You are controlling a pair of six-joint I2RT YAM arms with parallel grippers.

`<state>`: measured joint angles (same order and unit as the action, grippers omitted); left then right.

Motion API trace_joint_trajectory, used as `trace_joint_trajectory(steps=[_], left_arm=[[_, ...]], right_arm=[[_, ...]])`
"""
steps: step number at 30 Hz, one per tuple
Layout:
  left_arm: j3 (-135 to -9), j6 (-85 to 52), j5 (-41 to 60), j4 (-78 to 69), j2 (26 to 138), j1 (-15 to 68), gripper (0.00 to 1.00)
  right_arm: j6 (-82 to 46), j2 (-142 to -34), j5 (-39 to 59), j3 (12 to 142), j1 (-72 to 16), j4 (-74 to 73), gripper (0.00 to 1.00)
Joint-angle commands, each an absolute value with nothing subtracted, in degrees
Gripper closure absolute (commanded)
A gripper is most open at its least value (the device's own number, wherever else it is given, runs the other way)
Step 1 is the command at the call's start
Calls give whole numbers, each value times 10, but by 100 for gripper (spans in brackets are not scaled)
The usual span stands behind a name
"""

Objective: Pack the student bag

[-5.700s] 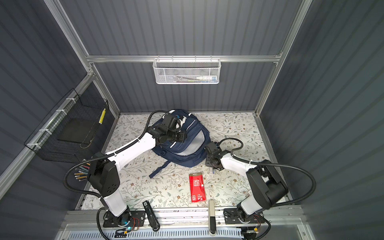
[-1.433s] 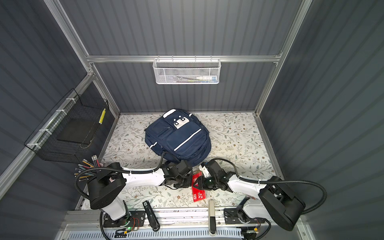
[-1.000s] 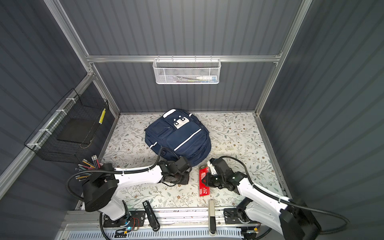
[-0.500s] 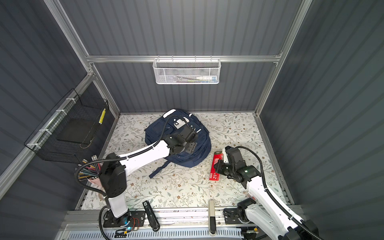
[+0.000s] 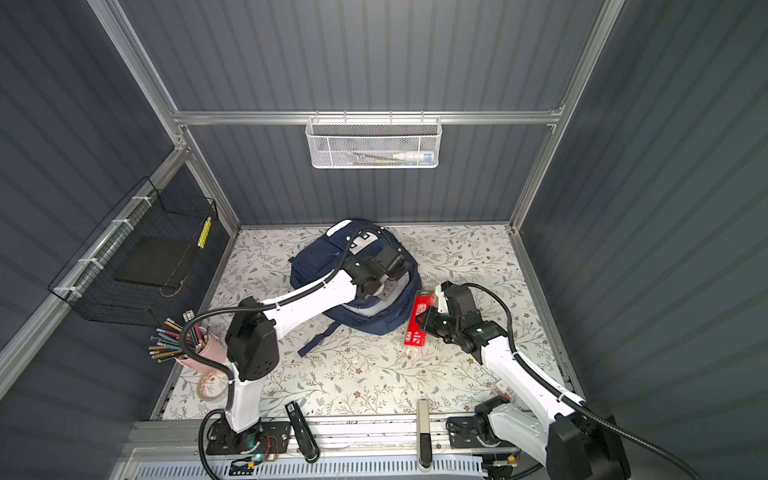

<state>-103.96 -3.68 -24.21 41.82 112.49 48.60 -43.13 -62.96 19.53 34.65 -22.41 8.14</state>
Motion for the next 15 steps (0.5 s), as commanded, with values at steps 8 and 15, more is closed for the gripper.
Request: trace_joint_trajectory(steps=[8, 15], left_arm=[[-1081, -68, -83, 416, 1035, 378, 100], [-1108, -78, -63, 420, 1047, 364, 100]], right_arm=[[-505, -925, 208, 547, -257, -183, 100], [-556, -1168, 224, 762, -294, -208, 98]])
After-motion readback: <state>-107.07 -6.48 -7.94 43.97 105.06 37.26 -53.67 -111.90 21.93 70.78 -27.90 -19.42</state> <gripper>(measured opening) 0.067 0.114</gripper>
